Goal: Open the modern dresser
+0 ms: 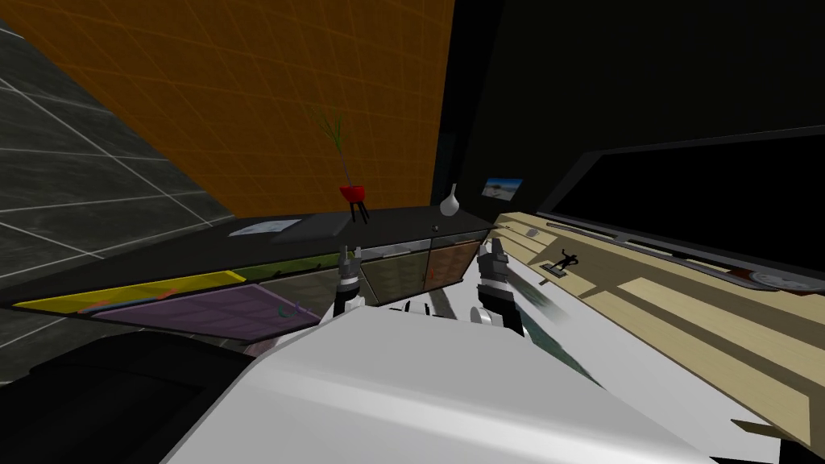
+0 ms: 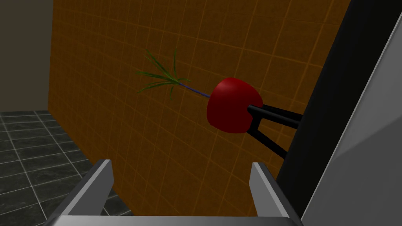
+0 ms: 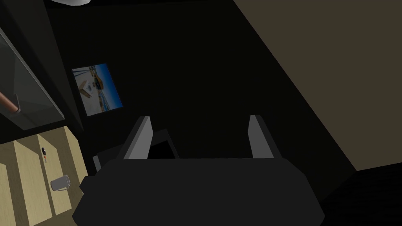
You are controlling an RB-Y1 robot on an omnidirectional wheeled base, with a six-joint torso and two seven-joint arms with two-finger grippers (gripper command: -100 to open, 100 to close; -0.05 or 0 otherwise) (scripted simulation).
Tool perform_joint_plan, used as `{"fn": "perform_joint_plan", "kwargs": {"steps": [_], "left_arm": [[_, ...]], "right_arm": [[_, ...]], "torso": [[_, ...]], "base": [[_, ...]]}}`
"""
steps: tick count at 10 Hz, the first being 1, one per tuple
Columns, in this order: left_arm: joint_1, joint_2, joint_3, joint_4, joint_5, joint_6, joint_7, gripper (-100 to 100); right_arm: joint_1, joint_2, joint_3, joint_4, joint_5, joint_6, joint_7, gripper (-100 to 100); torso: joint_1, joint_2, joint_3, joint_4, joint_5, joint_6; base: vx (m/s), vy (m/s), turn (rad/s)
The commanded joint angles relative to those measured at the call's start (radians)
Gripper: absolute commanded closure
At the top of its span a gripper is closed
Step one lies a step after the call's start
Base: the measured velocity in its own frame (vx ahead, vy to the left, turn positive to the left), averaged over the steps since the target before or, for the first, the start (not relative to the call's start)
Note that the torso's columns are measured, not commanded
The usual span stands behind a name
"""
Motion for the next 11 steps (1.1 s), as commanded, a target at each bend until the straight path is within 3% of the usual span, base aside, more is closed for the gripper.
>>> {"fn": "perform_joint_plan", "kwargs": {"steps": [1,7,11], "left_arm": [[0.003,-0.007,-0.009,0.073,0.006,-0.018,0.014,-100],[-0.013,-0.008,-0.006,0.167,0.018,-0.058,0.030,-100],[-0.035,-0.006,-0.003,0.282,0.035,-0.114,0.052,-100]], "right_arm": [[0.000,0.000,0.000,0.000,0.000,0.000,0.000,0],[0.000,0.000,0.000,0.000,0.000,0.000,0.000,0],[0.000,0.000,0.000,0.000,0.000,0.000,0.000,0]], "torso": [[0.001,-0.002,-0.001,-0.001,0.001,0.000],[0.000,0.000,-0.001,0.002,-0.001,0.001],[0.000,0.003,0.001,0.006,-0.004,-0.001]], "base": [[0.017,-0.103,0.029],[0.020,-0.076,0.020],[0.023,-0.088,0.021]]}}
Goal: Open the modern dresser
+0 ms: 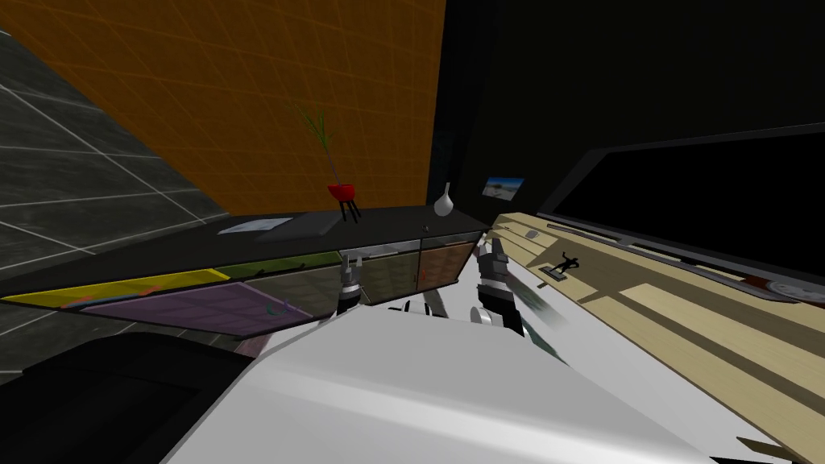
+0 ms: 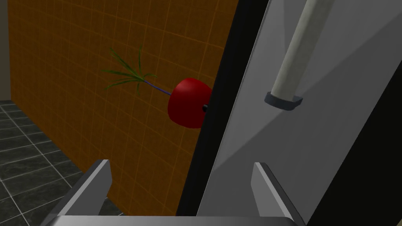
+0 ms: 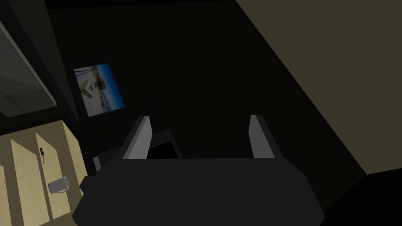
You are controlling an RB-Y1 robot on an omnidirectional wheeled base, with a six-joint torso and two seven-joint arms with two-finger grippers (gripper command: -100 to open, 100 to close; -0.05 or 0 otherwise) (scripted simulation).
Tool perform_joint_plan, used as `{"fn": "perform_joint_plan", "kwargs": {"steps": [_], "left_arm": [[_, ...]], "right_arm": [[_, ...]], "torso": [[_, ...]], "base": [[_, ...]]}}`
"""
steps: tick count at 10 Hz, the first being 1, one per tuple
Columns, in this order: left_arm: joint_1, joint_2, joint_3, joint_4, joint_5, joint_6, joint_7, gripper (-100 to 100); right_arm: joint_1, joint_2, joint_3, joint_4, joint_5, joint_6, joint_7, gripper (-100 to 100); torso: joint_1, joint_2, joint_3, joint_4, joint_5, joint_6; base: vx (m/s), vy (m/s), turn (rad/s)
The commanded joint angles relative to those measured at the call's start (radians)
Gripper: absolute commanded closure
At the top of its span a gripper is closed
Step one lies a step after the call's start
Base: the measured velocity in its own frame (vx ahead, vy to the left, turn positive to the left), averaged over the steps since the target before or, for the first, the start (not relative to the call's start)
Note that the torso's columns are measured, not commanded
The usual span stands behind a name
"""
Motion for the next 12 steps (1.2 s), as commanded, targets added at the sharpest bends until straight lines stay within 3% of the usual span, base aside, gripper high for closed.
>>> {"fn": "perform_joint_plan", "kwargs": {"steps": [1,5,8,9,11,12], "left_arm": [[-0.006,0.000,-0.002,0.056,0.007,-0.018,0.012,-100],[-0.028,0.008,0.001,0.178,0.024,-0.076,0.034,-100],[-0.039,0.017,0.003,0.240,0.033,-0.107,0.046,-100],[-0.040,0.014,0.002,0.233,0.031,-0.102,0.043,-100],[-0.121,0.010,-0.012,0.313,0.053,-0.101,0.010,-100],[-0.143,0.010,-0.012,0.321,0.053,-0.101,0.010,-100]], "right_arm": [[0.000,0.000,0.000,0.000,0.000,0.000,0.000,0],[0.000,0.000,0.000,0.000,0.000,0.000,0.000,0],[0.000,0.000,0.000,0.000,0.000,0.000,0.000,0],[0.000,0.000,0.000,0.000,0.000,0.000,0.000,0],[0.000,0.000,0.000,0.000,0.000,0.000,0.000,0],[0.000,0.000,0.000,0.000,0.000,0.000,0.000,0]], "torso": [[-0.001,0.002,0.001,0.001,-0.001,-0.001],[-0.002,0.009,0.005,0.004,-0.003,-0.004],[0.000,0.013,0.007,0.005,-0.003,-0.005],[-0.001,0.013,0.007,0.005,-0.003,-0.005],[0.003,0.014,0.007,0.006,-0.002,-0.005],[0.002,0.016,0.009,0.006,-0.002,-0.005]], "base": [[0.033,-0.089,0.027],[0.031,-0.112,0.022],[0.023,-0.090,0.025],[0.009,-0.041,0.008],[-0.063,0.030,0.030],[-0.085,0.047,0.011]]}}
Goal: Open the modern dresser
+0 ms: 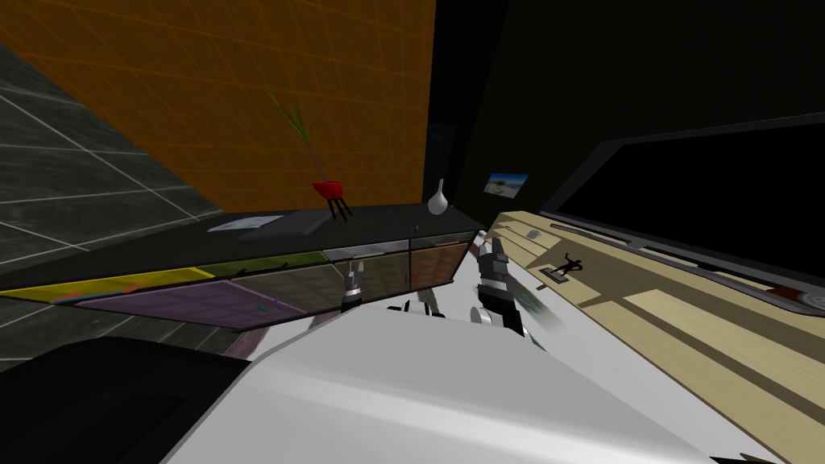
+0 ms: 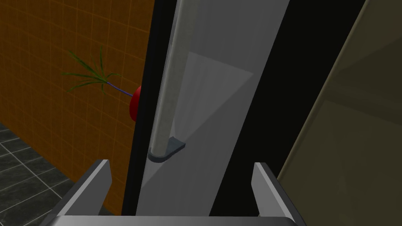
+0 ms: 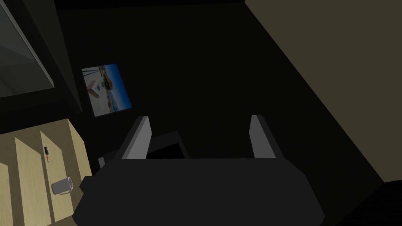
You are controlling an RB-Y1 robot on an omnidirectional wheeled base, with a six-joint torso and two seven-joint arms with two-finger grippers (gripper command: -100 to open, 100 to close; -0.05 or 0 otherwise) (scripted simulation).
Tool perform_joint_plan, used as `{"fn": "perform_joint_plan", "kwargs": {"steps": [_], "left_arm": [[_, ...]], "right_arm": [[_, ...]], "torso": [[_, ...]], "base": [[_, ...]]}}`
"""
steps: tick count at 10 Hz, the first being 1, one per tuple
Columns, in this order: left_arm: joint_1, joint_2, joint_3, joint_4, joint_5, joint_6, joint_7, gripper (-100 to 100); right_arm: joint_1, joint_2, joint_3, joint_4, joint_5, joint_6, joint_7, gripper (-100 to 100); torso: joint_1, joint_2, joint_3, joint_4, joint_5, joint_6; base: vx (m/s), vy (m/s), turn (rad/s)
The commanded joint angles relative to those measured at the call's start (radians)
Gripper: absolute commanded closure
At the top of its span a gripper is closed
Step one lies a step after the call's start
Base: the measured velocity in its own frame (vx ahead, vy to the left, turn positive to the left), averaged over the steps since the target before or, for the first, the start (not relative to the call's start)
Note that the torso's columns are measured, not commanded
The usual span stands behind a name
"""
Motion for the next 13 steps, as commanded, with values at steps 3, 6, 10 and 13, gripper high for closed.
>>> {"fn": "perform_joint_plan", "kwargs": {"steps": [3,6,10,13], "left_arm": [[-0.130,-0.010,-0.021,0.115,0.026,0.004,-0.049,-100],[-0.194,-0.012,-0.028,0.158,0.037,0.006,-0.066,-100],[-0.297,-0.017,-0.042,0.242,0.058,0.012,-0.100,-100],[-0.394,-0.021,-0.057,0.327,0.080,0.017,-0.134,-100]], "right_arm": [[0.000,0.000,0.000,0.000,0.000,0.000,0.000,0],[0.000,0.000,0.000,0.000,0.000,0.000,0.000,0],[0.000,0.000,0.000,0.000,0.000,0.000,0.000,0],[0.000,0.000,0.000,0.000,0.000,0.000,0.000,0]], "torso": [[-0.005,-0.005,-0.003,-0.001,-0.001,0.000],[-0.004,-0.004,-0.002,-0.001,-0.001,0.000],[-0.003,-0.004,-0.002,-0.001,-0.001,0.000],[-0.004,-0.004,-0.002,-0.001,-0.001,0.000]], "base": [[-0.069,0.035,0.020],[-0.056,0.021,0.015],[-0.062,0.029,0.017],[-0.060,0.024,0.021]]}}
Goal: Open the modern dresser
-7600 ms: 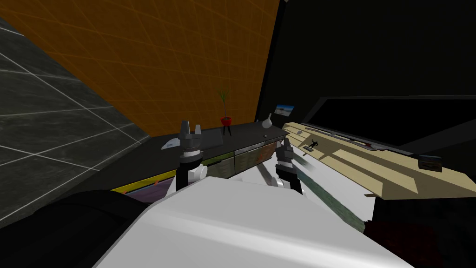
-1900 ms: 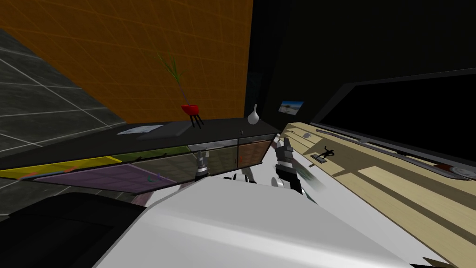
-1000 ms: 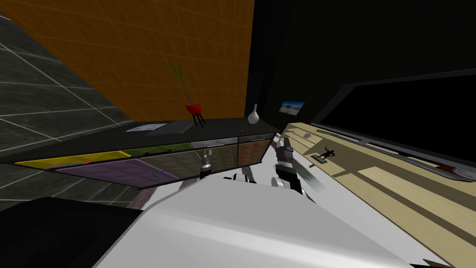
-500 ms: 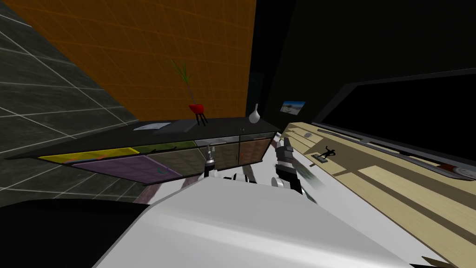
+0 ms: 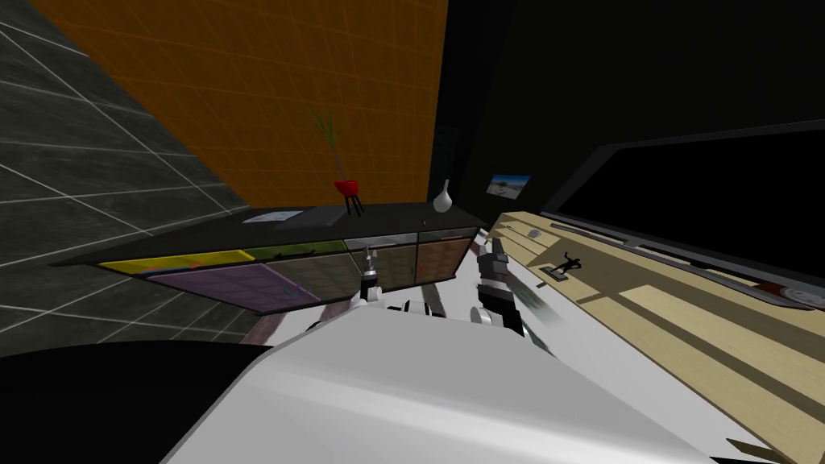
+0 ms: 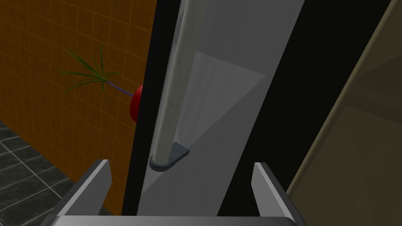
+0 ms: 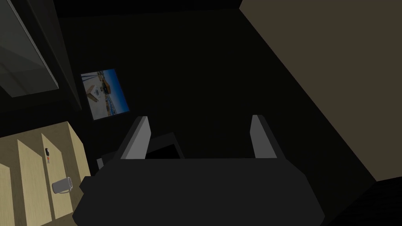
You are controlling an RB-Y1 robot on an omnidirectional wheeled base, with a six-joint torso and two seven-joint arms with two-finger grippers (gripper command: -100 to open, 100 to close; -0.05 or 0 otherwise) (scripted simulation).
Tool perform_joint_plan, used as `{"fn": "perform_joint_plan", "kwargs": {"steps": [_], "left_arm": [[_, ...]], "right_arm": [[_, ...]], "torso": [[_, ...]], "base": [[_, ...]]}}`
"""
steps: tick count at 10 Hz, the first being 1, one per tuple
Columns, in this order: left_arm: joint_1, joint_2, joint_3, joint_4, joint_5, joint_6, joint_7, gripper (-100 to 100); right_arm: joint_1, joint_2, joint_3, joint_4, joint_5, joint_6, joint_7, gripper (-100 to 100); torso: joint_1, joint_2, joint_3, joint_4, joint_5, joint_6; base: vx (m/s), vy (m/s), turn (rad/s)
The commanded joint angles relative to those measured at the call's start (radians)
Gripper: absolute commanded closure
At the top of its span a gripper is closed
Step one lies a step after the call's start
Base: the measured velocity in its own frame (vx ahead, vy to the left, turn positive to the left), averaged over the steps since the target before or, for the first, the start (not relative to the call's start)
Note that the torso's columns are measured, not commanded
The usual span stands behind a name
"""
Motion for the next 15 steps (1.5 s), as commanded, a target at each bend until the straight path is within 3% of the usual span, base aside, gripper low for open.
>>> {"fn": "perform_joint_plan", "kwargs": {"steps": [1,3,4,5,7,12,14,15], "left_arm": [[-0.096,-0.005,-0.016,0.071,0.023,0.017,-0.040,-100],[-0.094,0.000,-0.013,0.063,0.022,0.020,-0.033,-100],[-0.056,-0.003,-0.009,0.029,0.012,0.014,-0.023,100],[-0.056,-0.003,-0.009,0.029,0.012,0.014,-0.023,100],[0.029,0.001,0.006,-0.052,-0.009,0.008,0.011,100],[0.150,0.006,0.020,-0.140,-0.031,0.003,0.045,100],[0.224,0.010,0.035,-0.222,-0.052,-0.002,0.079,100],[0.253,0.010,0.035,-0.225,-0.052,-0.002,0.079,100]], "right_arm": [[0.000,0.000,0.000,0.000,0.000,0.000,0.000,0],[0.000,0.000,0.000,0.000,0.000,0.000,0.000,0],[0.000,0.000,0.000,0.000,0.000,0.000,0.000,0],[0.000,0.000,0.000,0.000,0.000,0.000,0.000,0],[0.000,0.000,0.000,0.000,0.000,0.000,0.000,0],[0.000,0.000,0.000,0.000,0.000,0.000,0.000,0],[0.000,0.000,0.000,0.000,0.000,0.000,0.000,0],[0.000,0.000,0.000,0.000,0.000,0.000,0.000,0]], "torso": [[0.001,0.000,0.000,0.000,0.000,0.000],[0.001,0.001,0.001,0.000,0.000,0.000],[-0.001,-0.002,-0.001,-0.001,0.000,0.000],[-0.002,-0.002,-0.002,0.002,-0.002,-0.002],[-0.002,0.003,0.002,0.003,-0.002,0.000],[0.001,0.000,0.000,0.000,0.001,0.001],[0.001,-0.001,0.000,0.000,0.001,0.000],[-0.001,-0.001,0.000,0.001,0.000,0.001]], "base": [[-0.089,0.043,0.034],[-0.048,0.023,0.003],[0.038,-0.020,-0.043],[0.053,-0.026,-0.003],[0.096,-0.036,-0.024],[0.063,-0.029,-0.015],[0.082,-0.031,-0.030],[0.073,-0.032,-0.011]]}}
